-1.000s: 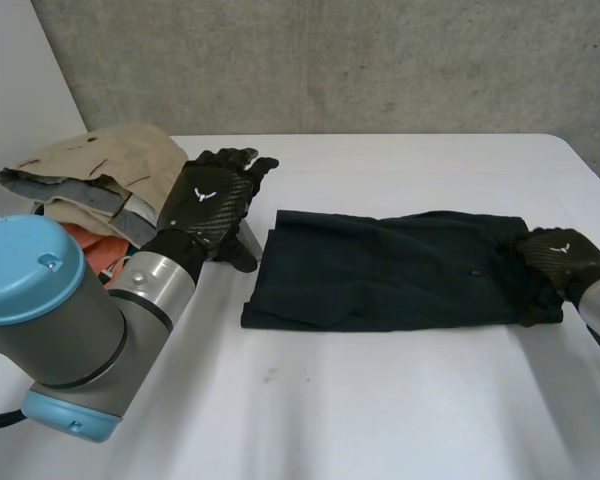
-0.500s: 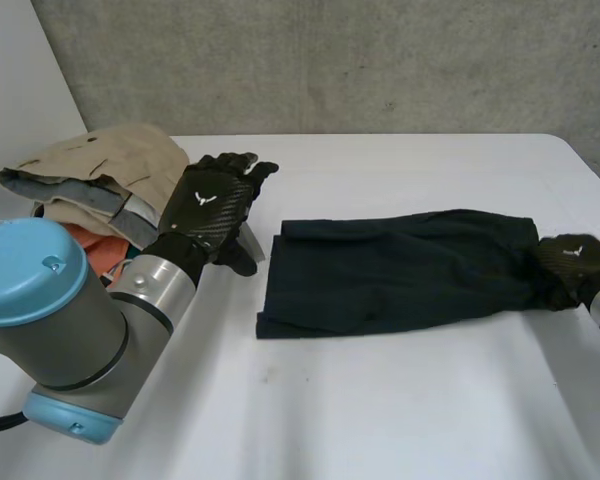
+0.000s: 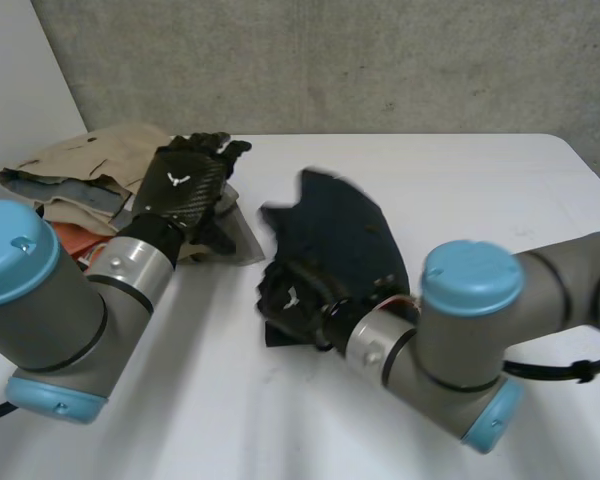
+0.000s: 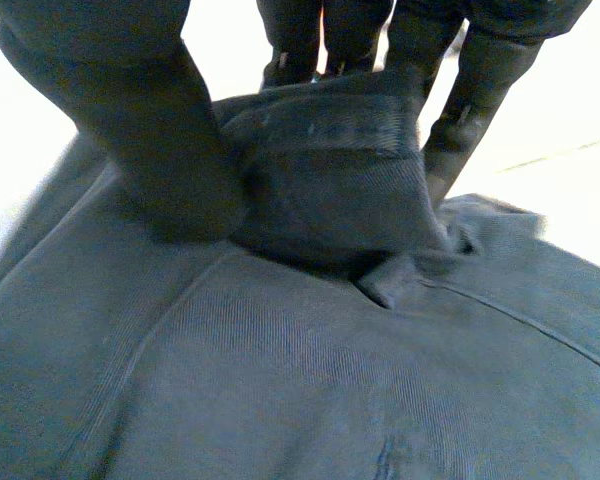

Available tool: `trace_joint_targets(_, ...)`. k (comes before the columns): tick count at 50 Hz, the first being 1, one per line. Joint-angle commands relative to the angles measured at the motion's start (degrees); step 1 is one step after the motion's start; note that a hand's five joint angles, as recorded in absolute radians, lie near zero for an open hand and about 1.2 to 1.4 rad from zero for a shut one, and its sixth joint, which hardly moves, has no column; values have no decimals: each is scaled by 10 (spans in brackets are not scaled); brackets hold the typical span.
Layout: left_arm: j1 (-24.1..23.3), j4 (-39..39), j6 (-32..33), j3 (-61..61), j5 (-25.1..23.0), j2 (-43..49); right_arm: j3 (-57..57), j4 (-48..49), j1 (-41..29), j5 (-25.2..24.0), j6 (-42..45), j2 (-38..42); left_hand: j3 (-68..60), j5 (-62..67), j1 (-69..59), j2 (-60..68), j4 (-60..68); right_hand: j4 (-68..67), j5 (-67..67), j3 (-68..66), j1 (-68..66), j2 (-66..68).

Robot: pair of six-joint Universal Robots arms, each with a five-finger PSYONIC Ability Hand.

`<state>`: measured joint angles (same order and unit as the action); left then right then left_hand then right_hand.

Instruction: Fold the laundry.

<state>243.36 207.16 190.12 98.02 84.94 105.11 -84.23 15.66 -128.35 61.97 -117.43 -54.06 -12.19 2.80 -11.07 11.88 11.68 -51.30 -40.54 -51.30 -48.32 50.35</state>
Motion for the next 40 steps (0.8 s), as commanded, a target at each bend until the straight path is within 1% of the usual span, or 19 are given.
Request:
trace_joint_targets(1,27,1,0,-28,2,2,8,4,-7,30,-52,1,22,-28,11,-19,-17,413,405,413,383,-403)
trace_joint_targets(4,26,0,1,-60,3,4,-1,4,5,29,-189,-40,22,-28,11,-19,-17,413,405,413,383,-403)
trace_joint_targets(5,26,-2,1,-67,4,7,-9,4,13,29,-277,-73,22,-28,11,-19,-17,413,405,413,383,-403)
trace_joint_targets(8,19,-6,0,-107,4,21,-28,4,26,30,-398,-121,22,-28,11,-19,-17,413,405,413,383,-403)
trace_joint_targets(9,17,-9,-2,-118,4,28,-35,6,40,36,-471,-146,22,-28,11,-19,-17,413,405,413,383,-403)
trace_joint_targets(11,-1,-21,-10,-152,3,53,-38,3,61,39,-531,-166,22,-28,11,-19,-17,413,405,413,383,-403)
trace_joint_targets(12,-8,-28,-12,-163,3,60,-41,-4,90,42,-574,-183,22,-28,11,-19,-17,413,405,413,383,-403)
trace_joint_targets(13,-17,-37,-14,-175,2,67,-44,-8,107,46,-590,-191,22,-28,11,-19,-17,413,405,413,383,-403)
trace_joint_targets(14,-35,-57,-19,-201,2,84,-45,-13,123,49,-600,-197,22,-28,11,-19,-17,413,405,413,383,-403)
trace_joint_targets(16,-52,-79,-24,-226,1,106,-42,-43,160,72,-606,-206,22,-28,11,-19,-17,413,405,413,383,-403)
trace_joint_targets(19,-89,-119,-35,-273,1,156,-32,-71,186,94,-605,-199,22,-28,11,-19,-17,413,405,413,383,-403)
trace_joint_targets(23,-119,-157,-40,-311,3,209,9,-108,193,101,-599,-154,22,-28,11,-19,-17,413,405,413,383,-403)
trace_joint_targets(24,-123,-163,-41,-315,4,219,28,-119,192,100,-593,-122,22,-28,11,-19,-17,413,405,413,383,-403)
trace_joint_targets(27,-130,-177,-40,-318,19,248,55,-136,190,92,-577,-82,22,-28,11,-19,-17,413,405,413,383,-403)
trace_joint_targets(29,-130,-180,-37,-318,35,258,75,-150,189,82,-562,-47,22,-28,11,-19,-17,413,405,413,383,-403)
trace_joint_targets(30,-129,-185,-34,-318,53,267,79,-153,189,76,-557,-37,22,-28,11,-19,-17,413,405,413,383,-403)
trace_joint_targets(33,-125,-201,-25,-318,71,286,96,-155,189,59,-544,4,22,-28,11,-19,-17,413,405,413,383,-403)
trace_joint_targets(37,-112,-250,9,-318,78,310,121,-156,189,51,-540,46,22,-28,11,-19,-17,413,405,413,383,-403)
trace_joint_targets(40,-105,-265,31,-316,79,316,136,-156,189,54,-531,76,22,-28,11,-19,-17,413,405,413,383,-403)
